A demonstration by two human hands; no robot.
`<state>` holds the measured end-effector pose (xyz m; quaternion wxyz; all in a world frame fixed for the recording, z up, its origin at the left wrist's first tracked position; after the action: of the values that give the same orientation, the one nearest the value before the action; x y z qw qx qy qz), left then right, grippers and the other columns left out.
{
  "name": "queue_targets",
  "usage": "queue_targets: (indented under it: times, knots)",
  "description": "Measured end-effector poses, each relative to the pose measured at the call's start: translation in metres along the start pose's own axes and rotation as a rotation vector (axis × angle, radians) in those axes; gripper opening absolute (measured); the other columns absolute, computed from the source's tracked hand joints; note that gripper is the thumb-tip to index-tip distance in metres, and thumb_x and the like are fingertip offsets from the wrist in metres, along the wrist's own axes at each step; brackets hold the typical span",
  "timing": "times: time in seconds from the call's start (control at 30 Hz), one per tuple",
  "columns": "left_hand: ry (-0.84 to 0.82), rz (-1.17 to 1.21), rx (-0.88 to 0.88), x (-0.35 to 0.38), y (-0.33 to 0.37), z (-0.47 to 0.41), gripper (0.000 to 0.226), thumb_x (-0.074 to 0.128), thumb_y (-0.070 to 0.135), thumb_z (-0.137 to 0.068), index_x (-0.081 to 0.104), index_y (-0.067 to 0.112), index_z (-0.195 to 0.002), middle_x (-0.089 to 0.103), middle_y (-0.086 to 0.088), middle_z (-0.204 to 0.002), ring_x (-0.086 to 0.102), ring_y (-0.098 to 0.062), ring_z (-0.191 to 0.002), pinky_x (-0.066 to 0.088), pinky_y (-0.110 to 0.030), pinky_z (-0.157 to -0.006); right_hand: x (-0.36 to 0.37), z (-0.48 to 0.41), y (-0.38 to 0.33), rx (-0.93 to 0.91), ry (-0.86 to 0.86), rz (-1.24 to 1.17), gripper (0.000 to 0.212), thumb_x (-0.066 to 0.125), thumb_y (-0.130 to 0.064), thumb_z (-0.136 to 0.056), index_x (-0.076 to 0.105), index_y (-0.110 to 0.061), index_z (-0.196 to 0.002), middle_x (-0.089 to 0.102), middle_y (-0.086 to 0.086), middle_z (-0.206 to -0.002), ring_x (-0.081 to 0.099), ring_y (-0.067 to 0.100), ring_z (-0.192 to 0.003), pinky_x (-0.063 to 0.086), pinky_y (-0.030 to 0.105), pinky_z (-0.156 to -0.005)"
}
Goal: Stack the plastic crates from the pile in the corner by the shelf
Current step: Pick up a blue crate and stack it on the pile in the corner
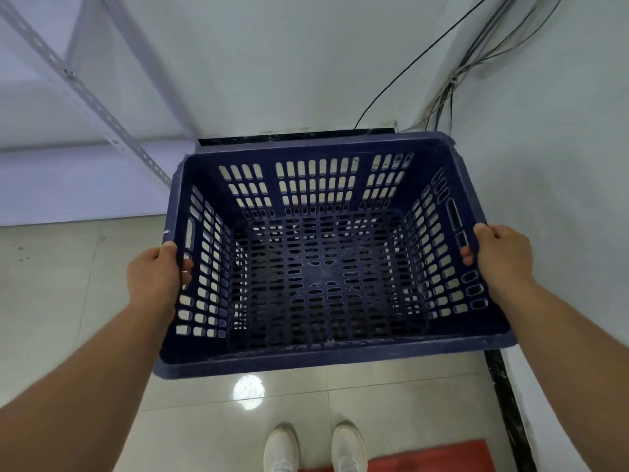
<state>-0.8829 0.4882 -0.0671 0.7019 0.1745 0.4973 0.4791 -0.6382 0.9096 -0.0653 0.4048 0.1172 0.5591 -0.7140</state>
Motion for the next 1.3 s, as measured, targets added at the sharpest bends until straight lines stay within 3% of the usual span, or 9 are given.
queue_targets:
  times: [0.2, 0.43, 0.73, 0.9, 1.1, 1.3]
  knots:
    - [0.010, 0.045, -0.021, 0.004, -0.003, -0.003, 0.030, 0.046, 0.031, -0.093, 0.068, 0.012, -0.086, 0.069, -0.010, -0.080, 0.061, -0.029, -0.071, 0.055, -0.059, -0.081, 0.003, -0.005, -0.003, -0.024, 0.012, 0.008, 0.030, 0.043, -0.031, -0.097, 0.063, -0.011, -0.105, 0.066, 0.006, -0.074, 0.060, 0.022, -0.063, 0.052, 0.039, -0.072]
    - [0.012, 0.043, -0.010, 0.011, 0.012, -0.017, 0.029, 0.048, 0.027, -0.093, 0.068, 0.006, -0.098, 0.067, -0.008, -0.077, 0.060, -0.025, -0.070, 0.055, -0.049, -0.076, 0.014, -0.017, -0.010, 0.007, 0.012, -0.005, 0.031, 0.044, -0.031, -0.097, 0.063, -0.009, -0.107, 0.066, 0.005, -0.072, 0.059, 0.020, -0.059, 0.052, 0.039, -0.072]
    - [0.010, -0.015, -0.015, 0.029, 0.022, -0.038, 0.028, 0.047, 0.029, -0.093, 0.068, 0.012, -0.088, 0.069, -0.006, -0.077, 0.063, -0.025, -0.071, 0.055, -0.046, -0.080, 0.032, -0.036, -0.020, 0.051, 0.007, 0.036, 0.026, 0.044, -0.031, -0.097, 0.062, -0.012, -0.101, 0.067, 0.007, -0.072, 0.061, 0.024, -0.063, 0.054, 0.042, -0.075]
    - [0.022, -0.004, -0.034, 0.020, 0.019, -0.034, 0.028, 0.048, 0.028, -0.094, 0.068, 0.009, -0.088, 0.070, -0.011, -0.081, 0.064, -0.029, -0.075, 0.056, -0.052, -0.082, 0.023, -0.027, -0.020, 0.048, 0.026, 0.037, 0.027, 0.044, -0.030, -0.098, 0.062, -0.011, -0.105, 0.065, 0.007, -0.073, 0.059, 0.020, -0.059, 0.047, 0.032, -0.063]
    - [0.030, 0.019, -0.031, 0.005, 0.030, -0.023, 0.026, 0.050, 0.028, -0.093, 0.069, 0.010, -0.094, 0.071, -0.011, -0.085, 0.067, -0.031, -0.080, 0.056, -0.054, -0.084, 0.006, -0.017, -0.036, 0.016, 0.022, 0.007, 0.024, 0.045, -0.032, -0.097, 0.062, -0.015, -0.098, 0.068, 0.008, -0.076, 0.062, 0.024, -0.064, 0.054, 0.045, -0.076]
    - [0.041, 0.058, -0.032, 0.006, 0.022, -0.016, 0.030, 0.050, 0.031, -0.093, 0.069, 0.008, -0.095, 0.072, -0.014, -0.088, 0.063, -0.030, -0.074, 0.055, -0.057, -0.083, 0.006, -0.013, -0.029, -0.002, 0.038, 0.006, 0.026, 0.044, -0.032, -0.097, 0.063, -0.013, -0.096, 0.067, 0.007, -0.076, 0.061, 0.023, -0.065, 0.051, 0.040, -0.070]
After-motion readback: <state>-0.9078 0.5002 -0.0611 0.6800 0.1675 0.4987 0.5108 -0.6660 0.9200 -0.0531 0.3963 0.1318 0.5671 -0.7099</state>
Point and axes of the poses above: each hand's wrist, its own z-axis away from the middle knuckle, its own x-axis out of the palm, y = z × x, the point moved 6 cm from there along -z, towards the middle knuckle
